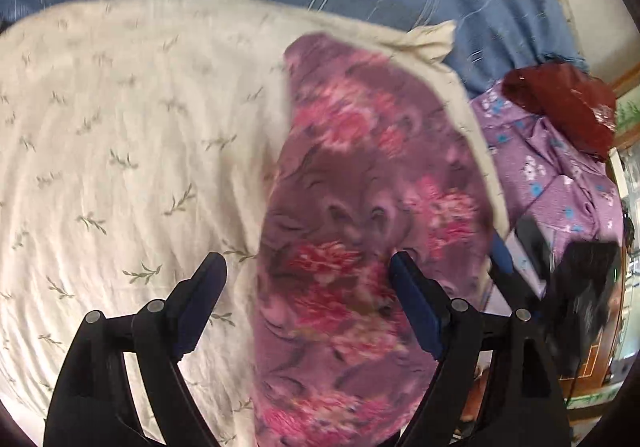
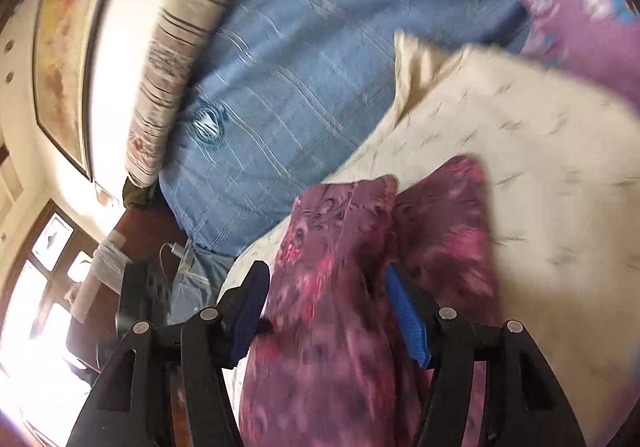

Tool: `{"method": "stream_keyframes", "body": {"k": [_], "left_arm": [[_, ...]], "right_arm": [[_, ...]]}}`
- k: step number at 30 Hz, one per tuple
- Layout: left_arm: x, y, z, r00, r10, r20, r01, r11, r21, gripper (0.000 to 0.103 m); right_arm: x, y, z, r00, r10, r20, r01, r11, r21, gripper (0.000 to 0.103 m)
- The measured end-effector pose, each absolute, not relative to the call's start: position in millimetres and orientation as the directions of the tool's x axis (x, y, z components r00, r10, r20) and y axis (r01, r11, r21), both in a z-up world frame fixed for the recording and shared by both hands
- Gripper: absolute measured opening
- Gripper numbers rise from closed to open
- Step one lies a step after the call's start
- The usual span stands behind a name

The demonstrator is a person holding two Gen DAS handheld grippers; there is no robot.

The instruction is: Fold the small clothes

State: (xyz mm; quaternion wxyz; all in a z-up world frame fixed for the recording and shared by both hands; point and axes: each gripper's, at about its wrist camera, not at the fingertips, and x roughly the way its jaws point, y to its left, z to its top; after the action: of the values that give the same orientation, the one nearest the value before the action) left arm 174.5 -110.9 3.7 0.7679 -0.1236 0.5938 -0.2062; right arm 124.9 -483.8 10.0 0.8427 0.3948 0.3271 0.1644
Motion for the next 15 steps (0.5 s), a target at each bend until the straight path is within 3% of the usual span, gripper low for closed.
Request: {"method": "stream_keyframes", "body": {"k": [2, 4, 6, 11, 15], "left_arm": [[176, -113, -2, 0.209, -0.456, -0.865, 0.159, 0.889, -0.43, 0.084], [175, -115, -1, 0.23, -0.438, -0.869, 0.156, 0.898, -0.412, 0.081], [173, -120, 6, 0.258, -0.439, -0.861, 0.167, 0.898, -0.407, 0.05], [160, -137, 36, 0.395, -0.404, -0.825, 0.222, 0.914, -0.341, 0.049], [161, -167, 27, 0.414, -0.342, -0.844, 0.271, 0.931, -0.244, 0.05]], "right_arm": [[151, -479, -7, 0.685, 0.583, -0.436, 0.007, 0.593, 0.805, 0.056], [172, -479, -25, 0.651, 0.578, -0.492, 0.083, 0.59, 0.803, 0.01], [176, -480, -23, 0.646, 0.61, -0.459, 0.059, 0.559, 0.827, 0.009], [148, -494, 39, 0.75, 0.568, -0.339, -0.105, 0.608, 0.787, 0.008], [161, -515, 17, 0.747, 0.445, -0.494, 0.034, 0.716, 0.697, 0.008]]}}
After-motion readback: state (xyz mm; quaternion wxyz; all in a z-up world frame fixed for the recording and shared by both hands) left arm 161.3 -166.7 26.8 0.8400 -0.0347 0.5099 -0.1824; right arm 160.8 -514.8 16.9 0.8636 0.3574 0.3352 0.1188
